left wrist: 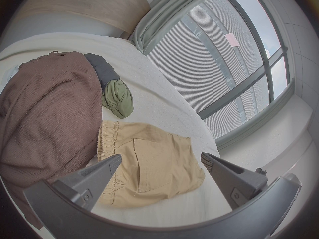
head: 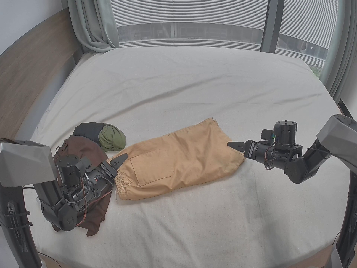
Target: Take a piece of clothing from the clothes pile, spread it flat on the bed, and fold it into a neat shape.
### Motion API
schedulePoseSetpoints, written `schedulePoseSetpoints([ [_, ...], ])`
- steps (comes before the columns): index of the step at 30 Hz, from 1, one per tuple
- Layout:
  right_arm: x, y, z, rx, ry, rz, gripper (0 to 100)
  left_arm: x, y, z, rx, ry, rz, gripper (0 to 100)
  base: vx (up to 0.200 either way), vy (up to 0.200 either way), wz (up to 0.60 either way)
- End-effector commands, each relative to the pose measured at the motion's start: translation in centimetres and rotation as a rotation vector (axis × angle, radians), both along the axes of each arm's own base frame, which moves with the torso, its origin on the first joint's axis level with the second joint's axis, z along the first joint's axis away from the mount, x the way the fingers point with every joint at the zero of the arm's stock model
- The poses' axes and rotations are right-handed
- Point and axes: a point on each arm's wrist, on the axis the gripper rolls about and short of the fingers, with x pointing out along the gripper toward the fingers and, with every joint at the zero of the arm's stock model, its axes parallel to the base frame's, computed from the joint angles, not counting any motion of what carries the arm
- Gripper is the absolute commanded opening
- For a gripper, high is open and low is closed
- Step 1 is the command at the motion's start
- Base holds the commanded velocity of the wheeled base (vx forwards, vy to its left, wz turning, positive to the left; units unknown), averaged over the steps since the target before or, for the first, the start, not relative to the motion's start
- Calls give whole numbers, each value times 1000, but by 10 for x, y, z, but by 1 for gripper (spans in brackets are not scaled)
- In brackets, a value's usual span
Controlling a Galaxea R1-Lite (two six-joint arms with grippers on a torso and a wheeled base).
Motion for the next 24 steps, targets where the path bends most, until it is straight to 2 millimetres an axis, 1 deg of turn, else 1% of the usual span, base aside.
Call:
schedulePoseSetpoints([
  [1, -1, 0, -31, -6, 47, -3, 100, -2, 0, 0, 20, 0, -8, 100, 0, 0, 0],
  [4, -1, -1, -40, 1, 42, -5, 100, -3, 0, -1, 22, 1, -7, 100, 0, 0, 0],
  [8, 0, 0, -40, 45, 45, -18, 100, -4, 0, 0, 32, -1, -11, 100, 0, 0, 0],
  [10, 0, -1, -43, 98, 43, -26, 100, -9, 1, -3, 94, 0, -27, 100, 0, 0, 0],
  [12, -2, -2, -54, 111, 51, -33, 100, -9, 2, -8, 141, -1, -34, 100, 0, 0, 0],
  [15, -2, -4, -79, 107, 57, -39, 100, -8, 1, -12, 170, 2, -42, 100, 0, 0, 0],
  [17, 0, -3, -88, 104, 66, -40, 100, -8, 1, -12, 171, 3, -44, 100, 0, 0, 0],
  [24, 4, -2, -95, 103, 75, -41, 100, -8, 2, -12, 170, 2, -41, 100, 0, 0, 0],
])
